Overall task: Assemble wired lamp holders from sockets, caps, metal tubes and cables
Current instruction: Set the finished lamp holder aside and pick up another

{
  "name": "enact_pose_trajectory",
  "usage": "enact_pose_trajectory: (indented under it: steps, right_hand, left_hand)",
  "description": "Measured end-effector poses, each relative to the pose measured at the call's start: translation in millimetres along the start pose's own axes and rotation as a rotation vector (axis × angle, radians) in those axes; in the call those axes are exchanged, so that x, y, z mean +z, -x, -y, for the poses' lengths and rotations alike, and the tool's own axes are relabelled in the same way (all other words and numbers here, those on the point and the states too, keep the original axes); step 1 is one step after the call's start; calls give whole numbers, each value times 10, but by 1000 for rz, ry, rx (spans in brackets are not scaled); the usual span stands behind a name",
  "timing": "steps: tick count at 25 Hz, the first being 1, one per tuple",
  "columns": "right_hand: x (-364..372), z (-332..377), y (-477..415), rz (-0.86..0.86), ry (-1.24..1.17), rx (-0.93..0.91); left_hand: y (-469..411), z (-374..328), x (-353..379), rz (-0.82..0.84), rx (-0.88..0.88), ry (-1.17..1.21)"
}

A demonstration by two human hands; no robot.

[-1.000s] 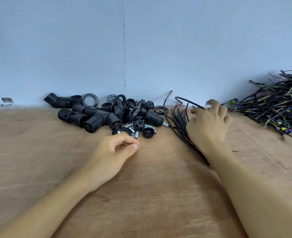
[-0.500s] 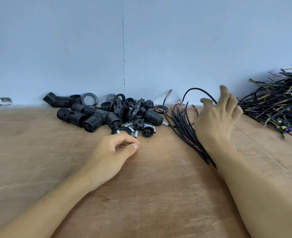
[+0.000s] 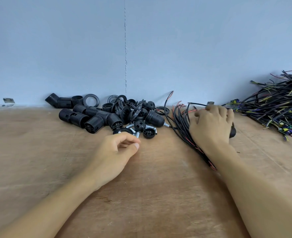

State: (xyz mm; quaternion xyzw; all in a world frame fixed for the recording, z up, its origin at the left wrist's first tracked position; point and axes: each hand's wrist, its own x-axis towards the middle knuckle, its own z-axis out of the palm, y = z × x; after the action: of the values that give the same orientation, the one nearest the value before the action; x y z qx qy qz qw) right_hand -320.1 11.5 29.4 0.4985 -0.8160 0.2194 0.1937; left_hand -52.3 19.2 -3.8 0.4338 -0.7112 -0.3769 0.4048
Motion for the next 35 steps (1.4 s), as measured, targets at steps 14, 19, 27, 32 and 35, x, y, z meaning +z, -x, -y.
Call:
enact_pose_trajectory:
  steps: [14,19,27,32,35]
  right_hand:
    - [147,509,341,281,-422,-433]
    - [156,522,274,335,-405,-315]
    - [155,498,241,384,-575,-208]
    - [139,451,190,395,-589,-247]
    - [156,435,200,266,-590,-266]
  left_hand:
    - [-131,139,-98,-238,-19,-460]
    - [-83,101,-39,-128,47,-627]
    - [-25,83,8,-37,267,-691]
    - [-49,118,4,-45,253,-665]
    - [-51,135,4,-50,246,-652]
